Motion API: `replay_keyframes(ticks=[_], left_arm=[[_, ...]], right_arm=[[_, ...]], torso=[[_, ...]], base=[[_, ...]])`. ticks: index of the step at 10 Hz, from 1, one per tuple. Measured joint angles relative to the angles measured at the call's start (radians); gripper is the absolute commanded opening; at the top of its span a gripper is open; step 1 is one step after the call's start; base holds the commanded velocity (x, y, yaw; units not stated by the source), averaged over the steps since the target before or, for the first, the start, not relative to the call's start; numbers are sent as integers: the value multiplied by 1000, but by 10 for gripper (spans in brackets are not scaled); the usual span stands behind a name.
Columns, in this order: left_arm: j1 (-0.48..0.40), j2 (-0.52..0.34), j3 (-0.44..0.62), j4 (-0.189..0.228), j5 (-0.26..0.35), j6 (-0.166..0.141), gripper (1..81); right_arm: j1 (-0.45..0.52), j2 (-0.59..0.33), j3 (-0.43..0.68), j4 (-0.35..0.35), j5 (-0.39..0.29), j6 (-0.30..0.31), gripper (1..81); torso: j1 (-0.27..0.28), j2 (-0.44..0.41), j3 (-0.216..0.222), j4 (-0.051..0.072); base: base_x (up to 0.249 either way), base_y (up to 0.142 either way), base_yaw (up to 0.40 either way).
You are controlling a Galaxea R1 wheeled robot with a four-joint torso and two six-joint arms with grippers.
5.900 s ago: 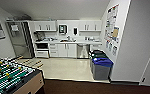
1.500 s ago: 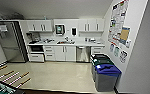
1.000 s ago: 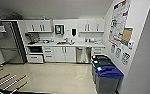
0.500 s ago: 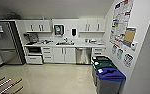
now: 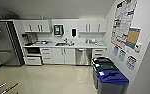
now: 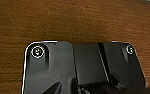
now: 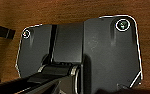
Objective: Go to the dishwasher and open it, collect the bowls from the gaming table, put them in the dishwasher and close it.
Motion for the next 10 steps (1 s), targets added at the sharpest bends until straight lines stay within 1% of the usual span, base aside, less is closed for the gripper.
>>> replay_keyframes(ticks=[6,10], left_arm=[[0,3,1,0,0,0,811],[1,3,1,0,-1,0,811]], right_arm=[[1,-2,-3,0,0,0,811],[1,-2,-3,1,0,0,811]], torso=[[0,0,0,0],[0,0,0,0]], base=[[159,0,0],[116,0,0]])
